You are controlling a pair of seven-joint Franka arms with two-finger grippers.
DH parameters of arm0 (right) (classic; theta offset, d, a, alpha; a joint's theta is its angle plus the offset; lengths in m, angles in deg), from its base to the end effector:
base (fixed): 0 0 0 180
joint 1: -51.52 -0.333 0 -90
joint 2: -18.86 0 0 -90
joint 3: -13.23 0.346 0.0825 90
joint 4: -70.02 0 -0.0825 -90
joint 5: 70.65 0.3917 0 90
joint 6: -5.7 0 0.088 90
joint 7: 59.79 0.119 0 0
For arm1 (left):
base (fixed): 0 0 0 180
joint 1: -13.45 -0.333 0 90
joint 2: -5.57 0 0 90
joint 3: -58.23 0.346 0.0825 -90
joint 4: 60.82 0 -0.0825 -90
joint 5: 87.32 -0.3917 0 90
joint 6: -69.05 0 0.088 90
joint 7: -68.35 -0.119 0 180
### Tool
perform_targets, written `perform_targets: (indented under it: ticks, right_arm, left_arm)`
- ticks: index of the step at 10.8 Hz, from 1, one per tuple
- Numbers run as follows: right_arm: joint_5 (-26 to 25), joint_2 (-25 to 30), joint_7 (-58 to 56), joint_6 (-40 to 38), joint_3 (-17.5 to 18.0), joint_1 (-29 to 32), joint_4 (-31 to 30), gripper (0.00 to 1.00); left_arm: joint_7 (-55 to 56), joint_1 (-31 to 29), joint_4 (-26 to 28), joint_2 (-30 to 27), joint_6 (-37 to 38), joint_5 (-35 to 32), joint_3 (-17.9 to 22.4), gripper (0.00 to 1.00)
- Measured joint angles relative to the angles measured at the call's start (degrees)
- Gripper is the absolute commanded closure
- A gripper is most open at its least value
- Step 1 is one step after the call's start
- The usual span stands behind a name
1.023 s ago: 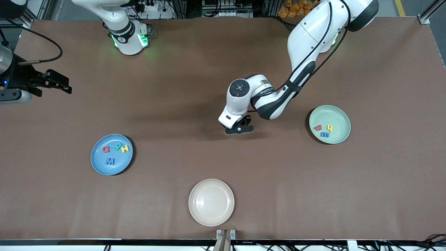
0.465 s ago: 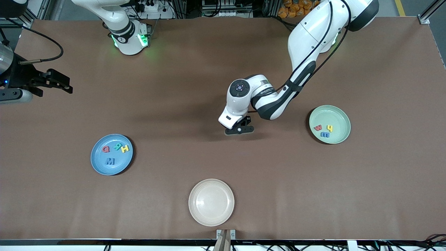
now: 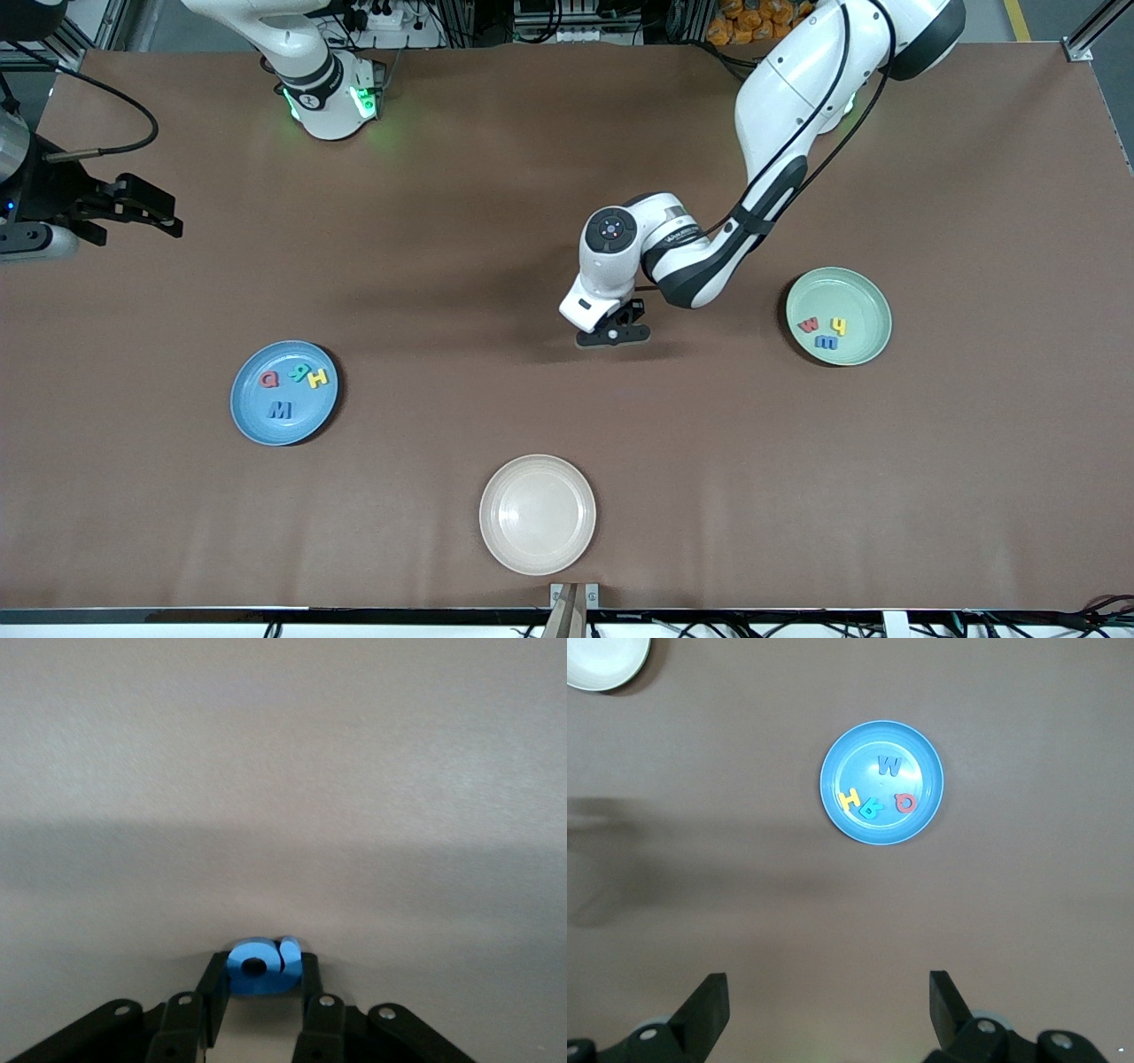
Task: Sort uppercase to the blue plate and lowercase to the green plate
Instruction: 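Close the left gripper on the blue a, then carry the blue a onto the green plate with the left gripper and release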
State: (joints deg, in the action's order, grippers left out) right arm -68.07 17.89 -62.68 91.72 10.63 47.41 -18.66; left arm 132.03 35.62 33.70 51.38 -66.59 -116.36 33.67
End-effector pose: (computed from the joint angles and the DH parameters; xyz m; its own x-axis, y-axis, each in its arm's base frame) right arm 0.5595 0.0206 0.6382 0.9950 0.0797 -0.0609 0.0769 -0.9959 -0.0474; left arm 0.5191 -0.4820 0.1796 0.9975 0.0482 0.0521 0.0488 -0.9987 -0.0116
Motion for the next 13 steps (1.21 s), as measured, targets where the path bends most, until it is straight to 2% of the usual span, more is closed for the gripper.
perform_targets:
  ticks: [3, 7, 10, 13]
  right_arm:
    - [0.02, 0.00, 0.00, 0.00, -0.03, 0.01, 0.01, 0.00]
    - [0.05, 0.00, 0.00, -0.01, -0.05, 0.01, 0.01, 0.00]
    - [0.06, 0.01, 0.00, -0.28, -0.09, 0.02, 0.02, 0.00]
    - [0.08, 0.03, 0.00, -0.50, -0.17, 0.05, 0.04, 0.00]
  left_arm:
    - [-8.81, -3.29, -0.14, -1.18, 4.69, 0.00, -0.29, 1.00]
    - [-23.80, -11.82, 0.31, -3.60, 14.10, -0.24, -4.92, 1.00]
    - [-34.30, -21.28, 6.62, -8.37, 15.76, -1.45, -8.53, 1.00]
    - [-45.61, -34.92, 14.58, -13.47, 15.81, -2.62, -13.65, 1.00]
